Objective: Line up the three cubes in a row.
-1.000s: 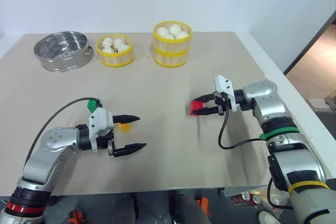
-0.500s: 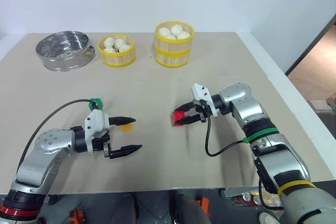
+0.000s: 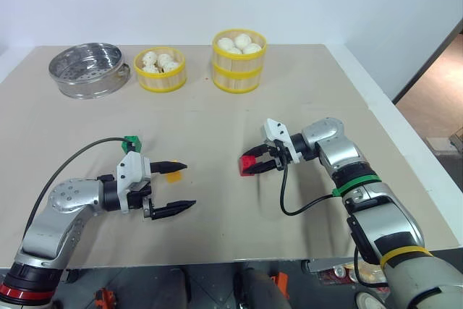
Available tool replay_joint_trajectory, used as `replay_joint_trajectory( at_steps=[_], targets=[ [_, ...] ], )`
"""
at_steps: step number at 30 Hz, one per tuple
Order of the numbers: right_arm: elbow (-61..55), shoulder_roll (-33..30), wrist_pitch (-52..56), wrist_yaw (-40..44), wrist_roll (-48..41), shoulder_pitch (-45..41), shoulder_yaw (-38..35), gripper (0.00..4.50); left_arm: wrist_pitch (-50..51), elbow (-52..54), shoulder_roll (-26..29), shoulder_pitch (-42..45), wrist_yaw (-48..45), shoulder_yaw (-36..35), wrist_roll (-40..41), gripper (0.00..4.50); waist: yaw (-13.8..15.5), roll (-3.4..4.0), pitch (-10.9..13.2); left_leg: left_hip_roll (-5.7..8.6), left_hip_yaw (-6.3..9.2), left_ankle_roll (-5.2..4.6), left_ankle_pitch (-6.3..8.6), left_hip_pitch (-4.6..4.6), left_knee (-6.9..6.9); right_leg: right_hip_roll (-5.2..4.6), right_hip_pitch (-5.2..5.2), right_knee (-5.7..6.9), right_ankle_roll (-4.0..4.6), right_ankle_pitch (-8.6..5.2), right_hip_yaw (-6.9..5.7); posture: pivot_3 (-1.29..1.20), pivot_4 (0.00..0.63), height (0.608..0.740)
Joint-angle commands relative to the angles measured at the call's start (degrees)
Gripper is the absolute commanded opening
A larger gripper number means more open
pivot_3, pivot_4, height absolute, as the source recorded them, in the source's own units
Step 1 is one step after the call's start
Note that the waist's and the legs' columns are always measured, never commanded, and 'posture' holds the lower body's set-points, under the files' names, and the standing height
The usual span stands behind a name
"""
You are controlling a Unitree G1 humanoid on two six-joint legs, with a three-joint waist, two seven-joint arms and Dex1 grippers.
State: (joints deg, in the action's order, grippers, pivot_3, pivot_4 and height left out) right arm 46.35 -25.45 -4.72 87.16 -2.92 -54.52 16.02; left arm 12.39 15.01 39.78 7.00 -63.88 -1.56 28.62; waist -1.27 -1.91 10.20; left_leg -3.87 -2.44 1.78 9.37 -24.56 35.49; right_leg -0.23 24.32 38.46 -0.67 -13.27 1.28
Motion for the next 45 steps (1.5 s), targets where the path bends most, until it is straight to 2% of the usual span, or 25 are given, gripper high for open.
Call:
replay_joint_trajectory(
  at_steps=[1,4,6,11,15,19,25,30,36,45],
  targets=[
    [-0.66,-0.68,-0.89,0.73,-0.25,-0.25,-1.1,2.89,-0.97,0.91,0.08,0.14,0.19,-0.29,-0.57,4.5,0.0,0.0,0.0,0.0,0.0,0.0,0.0,0.0,0.0,0.0,0.0,0.0,0.0,0.0,0.0,0.0,0.15,0.74],
    [-3.14,-1.21,0.95,1.08,-1.13,0.16,-1.63,3.98,-0.81,0.35,-0.16,0.3,0.54,-0.72,-0.68,4.5,0.0,0.0,0.0,0.0,0.0,0.0,0.0,0.0,0.0,0.0,0.0,0.0,0.0,0.0,0.0,0.0,0.15,0.74],
    [-6.14,-1.59,3.01,1.44,-2.19,0.81,-2.04,4.46,-0.13,-0.01,-0.62,0.55,1.68,-1.74,-0.17,4.5,0.02,0.0,0.0,0.0,0.0,0.0,0.0,0.0,0.0,-0.01,0.0,0.0,0.0,0.0,0.0,0.0,0.15,0.74],
    [-16.02,-2.86,9.63,-0.37,-6.43,2.69,-4.86,4.46,3.19,1.18,-1.83,1.29,8.88,-7.11,2.38,4.5,-0.01,0.0,0.0,-0.01,0.01,0.0,0.0,-0.01,-0.01,0.0,0.01,0.01,-0.01,-0.01,-0.01,0.0,0.15,0.74],
    [-26.65,-4.16,17.2,-5.48,-11.02,5.06,-9.59,4.46,7.36,3.81,-3.83,1.02,22.17,-14.42,1.67,4.5,0.02,0.0,0.0,-0.03,0.04,0.0,0.0,-0.01,0.01,-0.01,0.01,0.05,-0.01,-0.01,-0.03,0.0,0.15,0.74],
    [-34.65,-4.93,16.76,-11.72,-11.25,9.21,-11.89,4.46,12.09,5.69,-7.24,0.74,38.15,-21.11,-1.31,4.5,0.03,-0.02,-0.01,-0.02,0.05,0.01,0.01,0.0,0.0,-0.03,-0.03,0.05,-0.06,-0.03,-0.04,0.0,0.15,0.74],
    [-37.3,-4.99,15.06,-16.91,-11.27,10.83,-12.36,4.46,14.96,6.8,-14.77,2.29,52.51,-20.34,-6.54,4.5,0.05,-0.04,-0.02,0.04,0.01,0.02,-0.01,-0.01,0.06,-0.06,-0.03,0.04,-0.14,0.07,0.02,0.0,0.15,0.74],
    [-36.52,-4.69,14.28,-18.15,-11.23,10.07,-11.72,4.46,16.8,4.95,-18.8,4.7,56.92,-18.34,-7.76,4.5,0.05,-0.06,-0.03,0.04,0.02,0.03,-0.01,-0.03,0.17,-0.04,-0.05,0.04,-0.15,0.15,0.01,0.0,0.15,0.74],
    [-34.98,-4.54,10.26,-19.76,-10.17,9.76,-11.38,4.46,17.63,1.93,-20.36,5.97,57.83,-16.85,-8.53,4.5,0.02,-0.07,-0.03,0.05,0.02,0.03,-0.01,-0.03,0.15,-0.02,-0.04,0.02,-0.15,0.15,0.03,0.0,0.15,0.74],
    [-37.98,-4.12,15.56,-20.02,-15.34,10.3,-12.58,4.46,18.06,-3.55,-21.06,6.63,59.15,-15.22,-11.0,4.5,0.04,-0.07,-0.03,0.05,0.04,0.03,-0.01,-0.06,0.15,-0.03,-0.04,0.01,-0.15,0.15,0.02,0.0,0.15,0.74]
  ],
)
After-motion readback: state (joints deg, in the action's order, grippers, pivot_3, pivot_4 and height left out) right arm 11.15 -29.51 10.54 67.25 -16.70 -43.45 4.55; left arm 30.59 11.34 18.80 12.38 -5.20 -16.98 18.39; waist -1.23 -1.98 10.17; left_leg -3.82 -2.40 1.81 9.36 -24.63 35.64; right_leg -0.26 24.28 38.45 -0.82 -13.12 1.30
